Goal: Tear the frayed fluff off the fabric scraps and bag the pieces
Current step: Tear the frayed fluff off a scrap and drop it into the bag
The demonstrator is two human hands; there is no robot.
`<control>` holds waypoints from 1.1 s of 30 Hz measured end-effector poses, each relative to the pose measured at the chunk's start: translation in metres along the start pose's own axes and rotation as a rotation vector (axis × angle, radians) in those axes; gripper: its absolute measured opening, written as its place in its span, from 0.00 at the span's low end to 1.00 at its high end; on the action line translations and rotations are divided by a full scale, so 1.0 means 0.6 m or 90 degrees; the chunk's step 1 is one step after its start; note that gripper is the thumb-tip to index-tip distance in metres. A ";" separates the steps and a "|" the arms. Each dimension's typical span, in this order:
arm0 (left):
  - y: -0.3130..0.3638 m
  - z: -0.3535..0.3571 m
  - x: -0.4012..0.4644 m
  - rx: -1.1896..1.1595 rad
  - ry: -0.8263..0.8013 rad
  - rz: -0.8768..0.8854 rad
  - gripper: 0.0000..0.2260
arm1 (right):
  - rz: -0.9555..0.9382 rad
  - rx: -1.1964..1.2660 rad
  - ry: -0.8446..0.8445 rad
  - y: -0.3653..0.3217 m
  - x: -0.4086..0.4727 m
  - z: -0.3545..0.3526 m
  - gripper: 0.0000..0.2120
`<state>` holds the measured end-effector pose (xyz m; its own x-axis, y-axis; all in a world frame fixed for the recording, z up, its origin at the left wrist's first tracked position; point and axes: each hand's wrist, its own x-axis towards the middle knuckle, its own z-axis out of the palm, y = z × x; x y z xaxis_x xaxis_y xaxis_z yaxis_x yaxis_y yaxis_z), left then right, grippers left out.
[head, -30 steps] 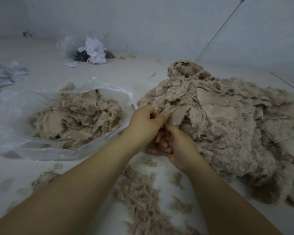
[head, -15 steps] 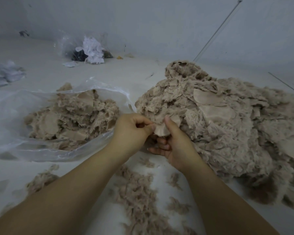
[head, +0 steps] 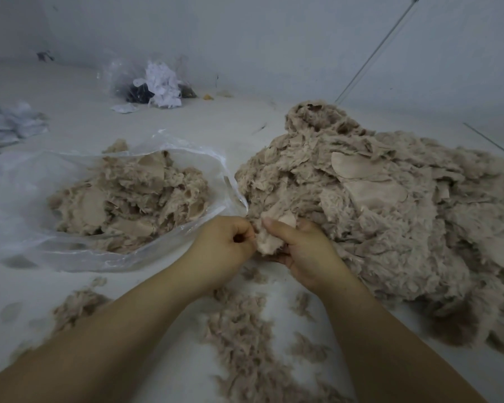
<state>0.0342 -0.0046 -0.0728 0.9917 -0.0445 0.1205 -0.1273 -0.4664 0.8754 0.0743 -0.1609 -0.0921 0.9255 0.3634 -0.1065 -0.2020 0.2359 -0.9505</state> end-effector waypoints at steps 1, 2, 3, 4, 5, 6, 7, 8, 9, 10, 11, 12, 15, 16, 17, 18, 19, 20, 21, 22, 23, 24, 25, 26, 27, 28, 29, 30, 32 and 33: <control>0.000 0.000 -0.002 -0.001 0.000 -0.007 0.09 | 0.002 0.008 0.004 -0.001 -0.001 0.001 0.09; -0.001 -0.002 -0.003 -0.012 0.003 -0.019 0.09 | 0.005 0.016 0.009 -0.002 -0.001 0.001 0.10; -0.001 -0.004 -0.005 -0.028 0.005 -0.033 0.09 | 0.008 0.020 0.012 -0.003 -0.001 0.001 0.11; -0.001 -0.006 -0.007 -0.047 0.004 -0.048 0.10 | 0.011 0.020 0.014 -0.004 -0.001 0.001 0.12; 0.000 -0.009 -0.009 -0.065 -0.002 -0.061 0.10 | 0.015 0.021 0.019 -0.006 -0.001 0.001 0.12; 0.000 -0.012 -0.012 -0.079 -0.011 -0.072 0.11 | 0.017 0.022 0.027 -0.006 -0.001 0.002 0.12; 0.000 -0.015 -0.014 -0.087 -0.026 -0.079 0.12 | 0.018 0.025 0.039 -0.006 0.000 0.002 0.14; -0.001 -0.019 -0.015 -0.088 -0.045 -0.084 0.14 | 0.017 0.033 0.050 -0.005 0.002 0.002 0.16; -0.002 -0.021 -0.017 -0.087 -0.064 -0.088 0.15 | 0.017 0.052 0.064 -0.005 0.004 0.002 0.18; -0.003 -0.024 -0.018 -0.092 -0.074 -0.089 0.14 | 0.017 0.080 0.075 -0.004 0.006 0.000 0.21; -0.005 -0.025 -0.019 -0.110 -0.072 -0.089 0.13 | 0.018 0.105 0.081 -0.003 0.009 -0.002 0.22; -0.007 -0.026 -0.018 -0.143 -0.054 -0.089 0.11 | 0.017 0.114 0.078 -0.003 0.010 -0.003 0.22; -0.016 -0.024 -0.012 -0.287 0.045 -0.089 0.09 | 0.006 0.027 0.019 0.004 0.010 -0.002 0.18; -0.016 -0.023 -0.009 -0.331 0.060 -0.086 0.07 | 0.002 -0.015 -0.007 0.004 0.008 0.000 0.18; -0.016 -0.021 -0.006 -0.367 0.063 -0.078 0.06 | -0.003 -0.057 -0.026 0.005 0.006 0.001 0.20; -0.015 -0.018 -0.005 -0.384 0.061 -0.067 0.05 | -0.011 -0.091 -0.049 0.006 0.005 0.002 0.21; -0.014 -0.015 -0.004 -0.381 0.062 -0.054 0.05 | -0.026 -0.115 -0.071 0.006 0.004 0.003 0.19; -0.014 -0.012 -0.004 -0.365 0.069 -0.043 0.07 | -0.043 -0.122 -0.091 0.007 0.003 0.004 0.15; -0.015 -0.010 -0.004 -0.350 0.079 -0.032 0.09 | -0.053 -0.117 -0.098 0.006 0.001 0.005 0.11; -0.018 -0.008 -0.005 -0.341 0.092 -0.025 0.11 | -0.057 -0.108 -0.094 0.008 0.001 0.002 0.11; -0.019 -0.007 -0.006 -0.337 0.103 -0.023 0.12 | -0.055 -0.101 -0.090 0.009 0.001 -0.002 0.14; -0.021 -0.008 -0.007 -0.339 0.109 -0.027 0.12 | -0.054 -0.094 -0.088 0.008 0.002 -0.005 0.15; -0.024 -0.011 -0.007 -0.352 0.105 -0.035 0.12 | -0.051 -0.087 -0.083 0.007 0.002 -0.006 0.15; -0.026 -0.014 -0.008 -0.370 0.084 -0.041 0.12 | -0.053 -0.085 -0.085 0.008 0.003 -0.008 0.13; -0.029 -0.019 -0.009 -0.388 0.048 -0.049 0.11 | -0.052 -0.081 -0.085 0.009 0.005 -0.010 0.11; -0.031 -0.024 -0.011 -0.397 0.002 -0.058 0.10 | -0.051 -0.076 -0.082 0.009 0.005 -0.011 0.09; -0.032 -0.029 -0.014 -0.390 -0.046 -0.071 0.09 | -0.051 -0.070 -0.079 0.007 0.003 -0.009 0.08; -0.032 -0.035 -0.016 -0.368 -0.089 -0.089 0.07 | -0.054 -0.071 -0.079 0.009 0.005 -0.011 0.07; -0.029 -0.045 -0.020 -0.286 -0.157 -0.116 0.07 | -0.060 -0.090 -0.083 0.011 0.005 -0.012 0.05; -0.025 -0.049 -0.021 -0.239 -0.170 -0.122 0.07 | -0.059 -0.107 -0.080 0.010 0.005 -0.011 0.05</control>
<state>0.0231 0.0292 -0.0738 0.9613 -0.2375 -0.1398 0.1084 -0.1408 0.9841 0.0780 -0.1642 -0.1002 0.8884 0.4589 0.0108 -0.0518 0.1236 -0.9910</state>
